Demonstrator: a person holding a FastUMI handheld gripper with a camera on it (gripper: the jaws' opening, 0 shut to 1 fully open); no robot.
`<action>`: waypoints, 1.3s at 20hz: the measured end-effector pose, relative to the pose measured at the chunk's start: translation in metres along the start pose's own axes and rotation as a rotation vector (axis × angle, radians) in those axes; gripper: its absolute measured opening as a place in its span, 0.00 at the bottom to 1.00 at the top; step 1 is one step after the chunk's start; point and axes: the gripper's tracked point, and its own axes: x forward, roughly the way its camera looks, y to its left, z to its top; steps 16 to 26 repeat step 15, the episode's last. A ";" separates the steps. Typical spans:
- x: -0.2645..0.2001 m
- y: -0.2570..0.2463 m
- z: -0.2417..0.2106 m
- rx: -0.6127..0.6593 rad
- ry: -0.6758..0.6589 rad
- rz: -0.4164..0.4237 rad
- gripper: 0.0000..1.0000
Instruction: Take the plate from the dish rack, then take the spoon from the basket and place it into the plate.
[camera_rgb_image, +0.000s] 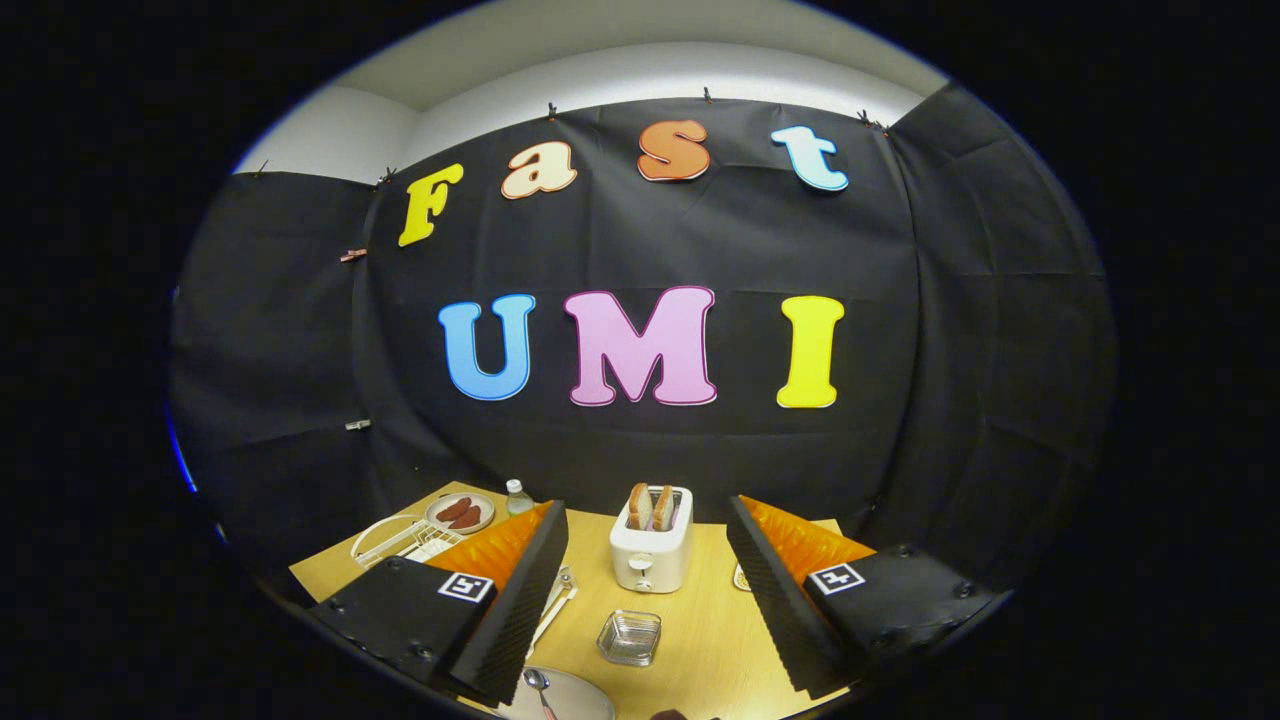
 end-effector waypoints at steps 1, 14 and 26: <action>0.000 0.002 -0.002 -0.017 0.005 0.011 0.98; -0.013 0.019 -0.016 -0.124 0.012 0.183 0.97; -0.013 0.020 -0.018 -0.131 0.008 0.198 0.97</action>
